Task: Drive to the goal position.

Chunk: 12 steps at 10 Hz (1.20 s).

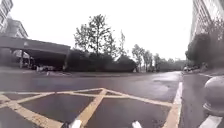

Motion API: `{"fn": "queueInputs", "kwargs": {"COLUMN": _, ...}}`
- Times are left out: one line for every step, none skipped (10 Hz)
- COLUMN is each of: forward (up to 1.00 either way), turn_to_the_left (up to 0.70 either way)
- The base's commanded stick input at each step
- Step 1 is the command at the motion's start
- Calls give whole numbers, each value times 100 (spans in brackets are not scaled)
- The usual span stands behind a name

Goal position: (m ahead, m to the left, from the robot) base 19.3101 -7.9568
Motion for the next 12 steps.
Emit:
{"fn": "queueInputs", "kwargs": {"forward": 70, "turn_to_the_left": -14}}
{"fn": "queueInputs", "kwargs": {"forward": 70, "turn_to_the_left": -14}}
{"fn": "queueInputs", "kwargs": {"forward": 70, "turn_to_the_left": -14}}
{"fn": "queueInputs", "kwargs": {"forward": 70, "turn_to_the_left": -14}}
{"fn": "queueInputs", "kwargs": {"forward": 70, "turn_to_the_left": -14}}
{"fn": "queueInputs", "kwargs": {"forward": 70, "turn_to_the_left": -14}}
{"fn": "queueInputs", "kwargs": {"forward": 70, "turn_to_the_left": -14}}
{"fn": "queueInputs", "kwargs": {"forward": 70, "turn_to_the_left": -14}}
{"fn": "queueInputs", "kwargs": {"forward": 70, "turn_to_the_left": -14}}
{"fn": "queueInputs", "kwargs": {"forward": 70, "turn_to_the_left": -14}}
{"fn": "queueInputs", "kwargs": {"forward": 70, "turn_to_the_left": -14}}
{"fn": "queueInputs", "kwargs": {"forward": 70, "turn_to_the_left": -14}}
